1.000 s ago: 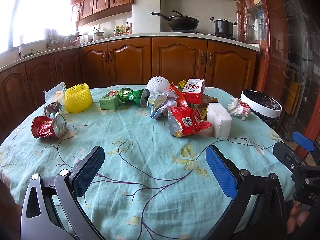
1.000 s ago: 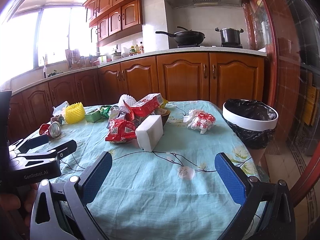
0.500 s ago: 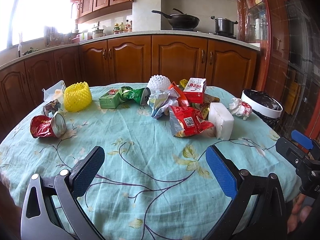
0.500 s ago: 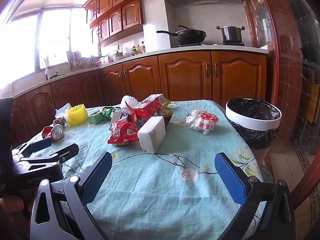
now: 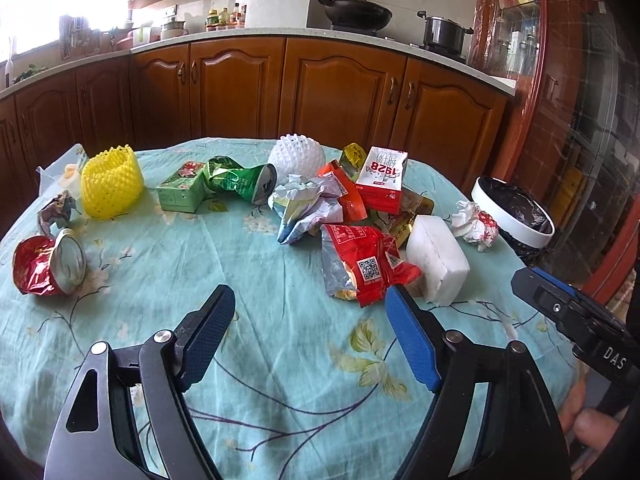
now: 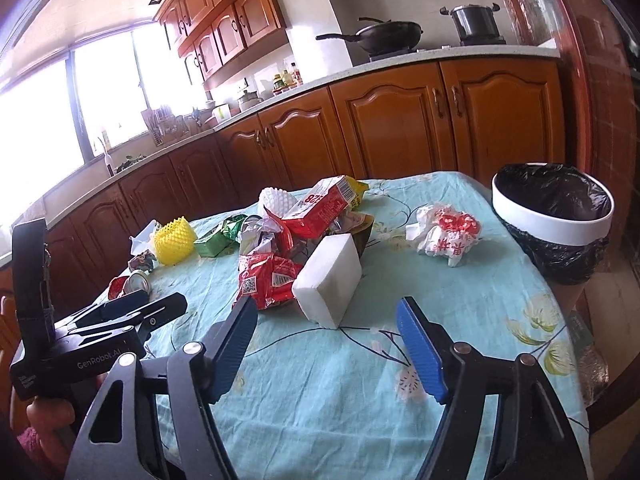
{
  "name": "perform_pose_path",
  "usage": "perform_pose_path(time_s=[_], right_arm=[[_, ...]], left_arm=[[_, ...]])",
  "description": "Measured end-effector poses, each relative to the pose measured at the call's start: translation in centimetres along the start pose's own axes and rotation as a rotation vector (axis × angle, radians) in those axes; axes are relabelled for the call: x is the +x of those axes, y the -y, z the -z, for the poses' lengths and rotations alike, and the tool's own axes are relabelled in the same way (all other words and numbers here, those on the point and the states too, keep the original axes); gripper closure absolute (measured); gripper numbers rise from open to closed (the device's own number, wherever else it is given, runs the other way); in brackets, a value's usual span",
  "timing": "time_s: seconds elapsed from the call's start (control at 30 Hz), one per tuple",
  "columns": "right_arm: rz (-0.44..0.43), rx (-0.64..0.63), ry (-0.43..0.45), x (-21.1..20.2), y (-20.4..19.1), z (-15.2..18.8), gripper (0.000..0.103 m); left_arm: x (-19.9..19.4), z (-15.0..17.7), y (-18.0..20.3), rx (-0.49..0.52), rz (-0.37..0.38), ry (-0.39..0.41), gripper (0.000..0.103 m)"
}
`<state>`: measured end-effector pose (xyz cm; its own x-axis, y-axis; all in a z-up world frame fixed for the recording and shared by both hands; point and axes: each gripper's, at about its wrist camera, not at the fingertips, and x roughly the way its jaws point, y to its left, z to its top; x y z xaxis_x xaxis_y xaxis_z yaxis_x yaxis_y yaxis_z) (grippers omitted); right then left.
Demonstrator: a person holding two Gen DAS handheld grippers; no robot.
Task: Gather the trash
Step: 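Grasp the red snack bag with the left tool while the right tool grasps the white foam block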
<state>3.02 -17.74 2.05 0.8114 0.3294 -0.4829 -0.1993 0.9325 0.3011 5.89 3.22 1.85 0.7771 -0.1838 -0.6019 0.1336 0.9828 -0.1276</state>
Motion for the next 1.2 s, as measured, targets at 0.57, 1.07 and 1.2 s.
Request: perform_pose_path(time_s=[0.57,1.07,1.2], right_arm=[[-0.088,0.095,-0.222,8.4,1.3,-1.3,0.067],[-0.107,0.163,-0.141,4.2,3.8,-1.9,0.072],[-0.078,0.171,-0.111,2.3,5.3,-2.3,0.072]], left_arm=[[6.9,-2.4,0.4,-0.006,0.182,-0.208,0.059],[5.5,-2.5,2.5,0.049,0.263,-0.177,0.1],[4.3,-3.4,3.9,0.068,0.304,-0.15,0.1]])
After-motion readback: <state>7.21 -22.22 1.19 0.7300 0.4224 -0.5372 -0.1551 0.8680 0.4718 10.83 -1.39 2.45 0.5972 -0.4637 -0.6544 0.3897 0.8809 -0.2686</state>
